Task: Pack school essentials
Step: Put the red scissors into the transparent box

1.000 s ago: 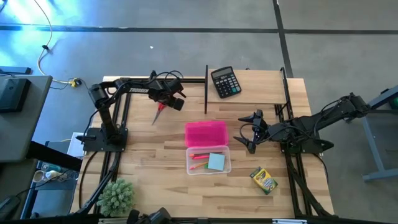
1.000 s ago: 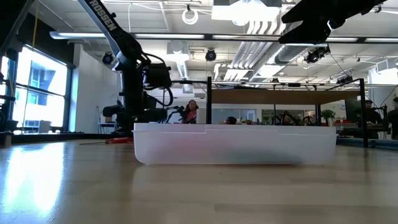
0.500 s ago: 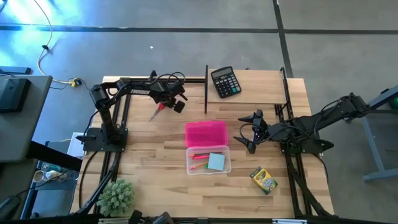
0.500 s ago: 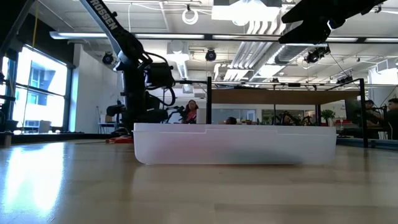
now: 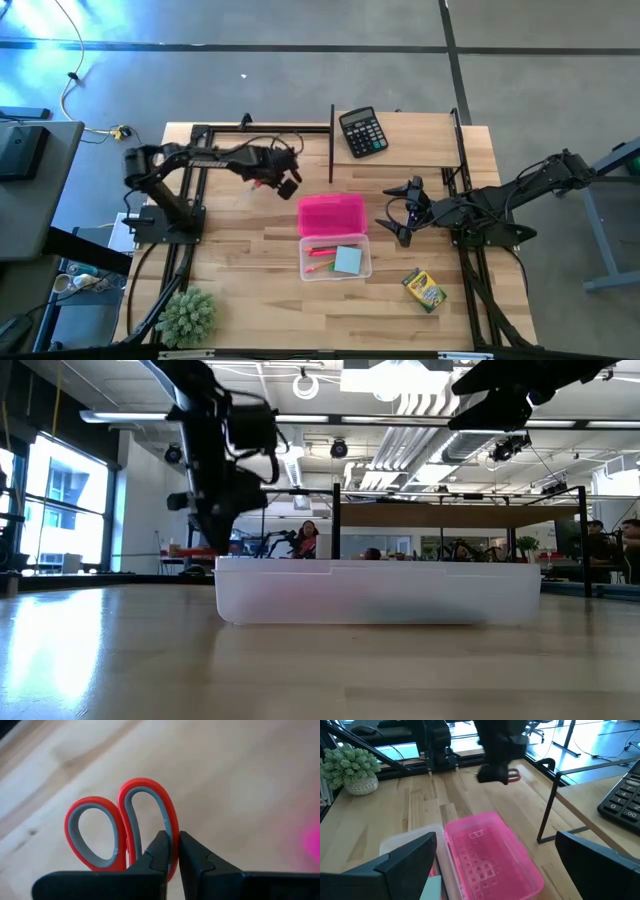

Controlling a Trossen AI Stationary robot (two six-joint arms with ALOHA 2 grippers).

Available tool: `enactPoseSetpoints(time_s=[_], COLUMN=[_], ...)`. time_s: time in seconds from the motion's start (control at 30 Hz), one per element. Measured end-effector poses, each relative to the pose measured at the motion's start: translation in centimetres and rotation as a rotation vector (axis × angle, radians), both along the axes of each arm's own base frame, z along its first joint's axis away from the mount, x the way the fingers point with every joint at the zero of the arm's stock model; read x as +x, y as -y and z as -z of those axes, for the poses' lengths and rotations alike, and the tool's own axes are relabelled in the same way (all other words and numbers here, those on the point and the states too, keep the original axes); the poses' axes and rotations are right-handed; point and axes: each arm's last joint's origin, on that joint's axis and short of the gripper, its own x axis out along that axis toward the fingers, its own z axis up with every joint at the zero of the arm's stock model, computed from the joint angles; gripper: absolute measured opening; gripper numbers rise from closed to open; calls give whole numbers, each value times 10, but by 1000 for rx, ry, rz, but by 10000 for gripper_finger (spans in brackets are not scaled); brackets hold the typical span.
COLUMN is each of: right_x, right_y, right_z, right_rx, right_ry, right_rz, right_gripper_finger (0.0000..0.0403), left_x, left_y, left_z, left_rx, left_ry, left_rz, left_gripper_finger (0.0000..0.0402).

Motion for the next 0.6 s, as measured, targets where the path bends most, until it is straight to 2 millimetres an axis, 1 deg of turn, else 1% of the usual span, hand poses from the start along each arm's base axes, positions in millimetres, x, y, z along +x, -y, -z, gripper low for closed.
enactPoseSetpoints(time_s=[0.2,0.33,0.47,0.53,0.6], right_x=[0,0,1,1,1], right_y=[0,0,0,0,0], right_z=[0,-1,-2,-2,-2], right_rx=[15,29,34,32,35], right_ry=[7,15,27,28,31], right_rz=[5,9,9,13,19], right_gripper_finger=[399,399,399,399,399], left_x=[11,22,36,48,55], left_y=[50,85,114,127,137], left_z=[-33,-47,-61,-70,-78], left_rx=[49,65,80,100,113], left_ry=[143,265,342,383,399], left_rz=[153,283,409,474,537], left_gripper_finger=[11,11,11,10,10])
